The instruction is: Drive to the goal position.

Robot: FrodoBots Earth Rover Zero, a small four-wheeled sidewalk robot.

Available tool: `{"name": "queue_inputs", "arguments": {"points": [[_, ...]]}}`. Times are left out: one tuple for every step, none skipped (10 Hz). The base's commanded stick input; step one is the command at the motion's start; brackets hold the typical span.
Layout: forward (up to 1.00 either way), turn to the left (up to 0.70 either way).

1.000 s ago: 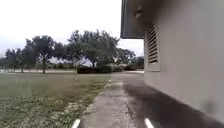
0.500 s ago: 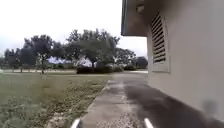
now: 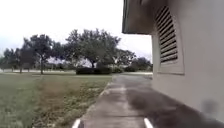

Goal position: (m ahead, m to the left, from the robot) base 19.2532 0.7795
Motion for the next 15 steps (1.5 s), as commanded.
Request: {"name": "queue_inputs", "arguments": {"points": [[0.84, 0.03], [0.84, 0.03], [0.84, 0.03], [0.84, 0.03], [0.84, 0.03], [0.84, 0.03], [0.84, 0.03], [0.84, 0.03], [0.84, -0.07], [0.84, -0.17], [0.84, -0.14], [0.84, -0.01], [0.84, 0.03], [0.84, 0.03], [0.84, 0.03]]}}
